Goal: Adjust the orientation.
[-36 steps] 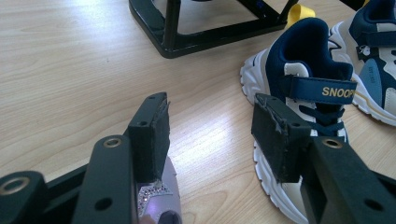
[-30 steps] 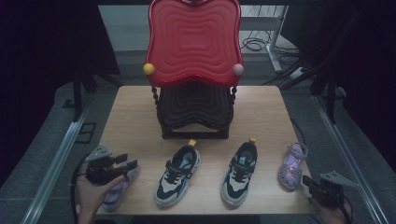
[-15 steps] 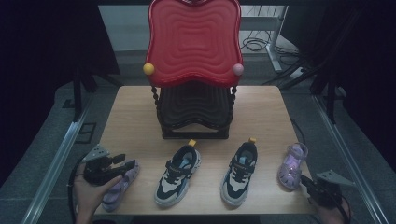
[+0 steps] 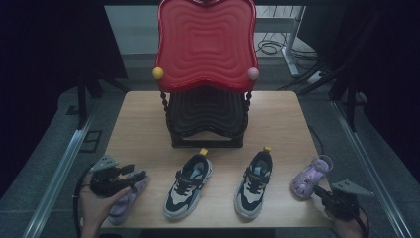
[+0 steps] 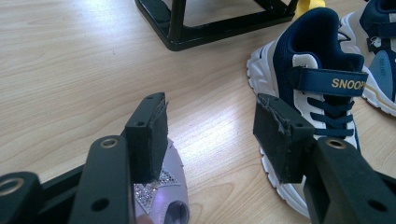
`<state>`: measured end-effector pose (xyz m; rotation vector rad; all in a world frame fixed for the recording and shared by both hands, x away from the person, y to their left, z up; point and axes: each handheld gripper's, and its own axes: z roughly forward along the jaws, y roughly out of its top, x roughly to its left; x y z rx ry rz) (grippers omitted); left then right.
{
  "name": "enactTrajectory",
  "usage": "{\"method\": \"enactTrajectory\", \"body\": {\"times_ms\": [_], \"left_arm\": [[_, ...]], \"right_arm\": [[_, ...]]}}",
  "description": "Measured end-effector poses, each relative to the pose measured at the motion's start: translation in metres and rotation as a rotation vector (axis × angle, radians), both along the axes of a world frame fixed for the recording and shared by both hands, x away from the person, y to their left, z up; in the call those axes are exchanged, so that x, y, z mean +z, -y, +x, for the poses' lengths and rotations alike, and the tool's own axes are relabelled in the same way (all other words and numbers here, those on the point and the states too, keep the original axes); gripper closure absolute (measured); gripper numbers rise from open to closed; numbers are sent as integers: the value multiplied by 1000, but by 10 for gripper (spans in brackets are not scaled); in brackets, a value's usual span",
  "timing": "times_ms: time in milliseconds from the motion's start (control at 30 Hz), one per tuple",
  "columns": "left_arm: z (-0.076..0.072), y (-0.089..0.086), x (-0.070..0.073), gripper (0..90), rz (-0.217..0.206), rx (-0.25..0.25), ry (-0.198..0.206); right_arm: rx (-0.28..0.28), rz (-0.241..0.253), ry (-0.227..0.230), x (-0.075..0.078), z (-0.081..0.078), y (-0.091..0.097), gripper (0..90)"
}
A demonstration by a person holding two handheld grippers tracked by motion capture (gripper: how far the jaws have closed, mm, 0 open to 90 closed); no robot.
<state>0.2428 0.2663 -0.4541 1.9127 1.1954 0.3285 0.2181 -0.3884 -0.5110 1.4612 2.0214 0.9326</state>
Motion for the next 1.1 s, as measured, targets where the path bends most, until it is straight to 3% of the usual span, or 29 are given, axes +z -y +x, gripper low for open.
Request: {"method": "enactTrajectory", "body": {"times_ms": [333,567,867,1100], "left_arm": [[0,0,-1,448,3,2,-8],[0,0,-2,447,7,1,-9],[0,-1,-2,447,7,1,-11],[1,-1,-3,447,8,3,-13]], "right_arm": [[24,-24,-7,1,2,-10,898],[91,-35,-25,3,7,-28,898],[127,-104,-28,0,14,-49,898],[106,-123,-9,-2,19,-59,898]]}}
